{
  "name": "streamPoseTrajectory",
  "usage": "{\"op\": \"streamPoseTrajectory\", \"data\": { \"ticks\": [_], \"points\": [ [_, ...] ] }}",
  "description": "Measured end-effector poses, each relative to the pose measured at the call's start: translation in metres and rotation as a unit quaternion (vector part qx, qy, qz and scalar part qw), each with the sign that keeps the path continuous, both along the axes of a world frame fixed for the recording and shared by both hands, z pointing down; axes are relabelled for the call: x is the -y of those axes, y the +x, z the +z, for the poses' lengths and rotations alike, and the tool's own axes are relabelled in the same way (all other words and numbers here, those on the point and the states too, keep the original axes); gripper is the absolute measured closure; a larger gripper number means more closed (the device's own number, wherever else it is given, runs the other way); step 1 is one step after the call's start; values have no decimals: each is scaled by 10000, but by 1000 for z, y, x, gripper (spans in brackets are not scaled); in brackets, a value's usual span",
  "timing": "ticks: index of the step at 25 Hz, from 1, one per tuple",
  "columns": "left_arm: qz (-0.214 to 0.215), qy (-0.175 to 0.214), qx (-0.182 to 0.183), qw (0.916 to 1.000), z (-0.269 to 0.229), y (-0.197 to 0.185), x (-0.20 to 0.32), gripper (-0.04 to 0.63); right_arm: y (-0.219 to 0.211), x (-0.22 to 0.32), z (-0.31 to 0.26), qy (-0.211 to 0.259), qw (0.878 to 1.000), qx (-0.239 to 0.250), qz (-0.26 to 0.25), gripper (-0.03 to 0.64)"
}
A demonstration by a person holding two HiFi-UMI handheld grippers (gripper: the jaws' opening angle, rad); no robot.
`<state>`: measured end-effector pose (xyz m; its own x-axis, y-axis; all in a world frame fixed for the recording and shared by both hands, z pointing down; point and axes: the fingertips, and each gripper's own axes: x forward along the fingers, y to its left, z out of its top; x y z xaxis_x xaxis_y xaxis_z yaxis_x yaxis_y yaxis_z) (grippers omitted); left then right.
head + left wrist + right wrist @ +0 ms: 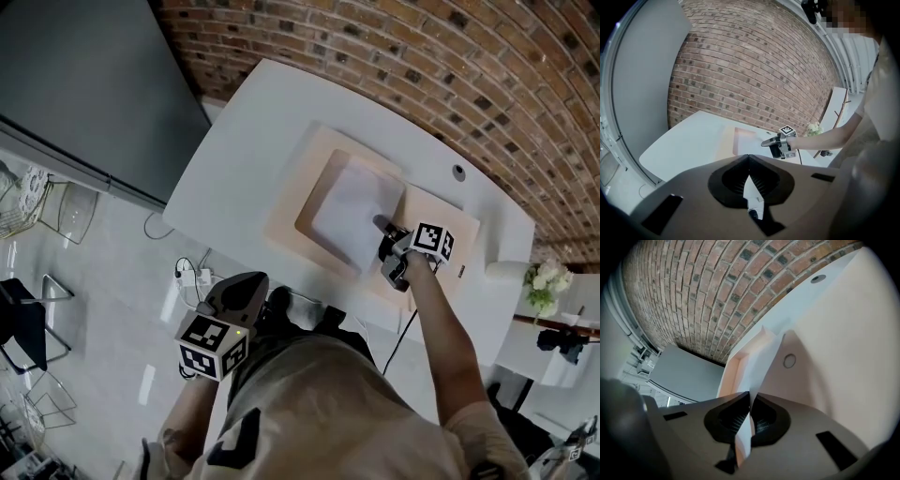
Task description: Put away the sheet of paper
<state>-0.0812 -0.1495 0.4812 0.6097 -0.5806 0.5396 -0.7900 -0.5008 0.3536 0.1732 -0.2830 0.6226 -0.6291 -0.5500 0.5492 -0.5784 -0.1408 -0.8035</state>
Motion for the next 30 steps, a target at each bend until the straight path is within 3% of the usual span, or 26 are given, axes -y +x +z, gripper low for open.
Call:
{"op": "streamPoseTrajectory", "data": {
  "ticks": [16,30],
  "points": [
    [-245,-174,-26,9995,9,-23,-2,581,-25,12,6,-18,9999,-71,-89,594],
    [-168,-229,-24,9996,16,-25,-5,581,-41,19,10,-10,9999,-68,-111,594]
  ]
}}
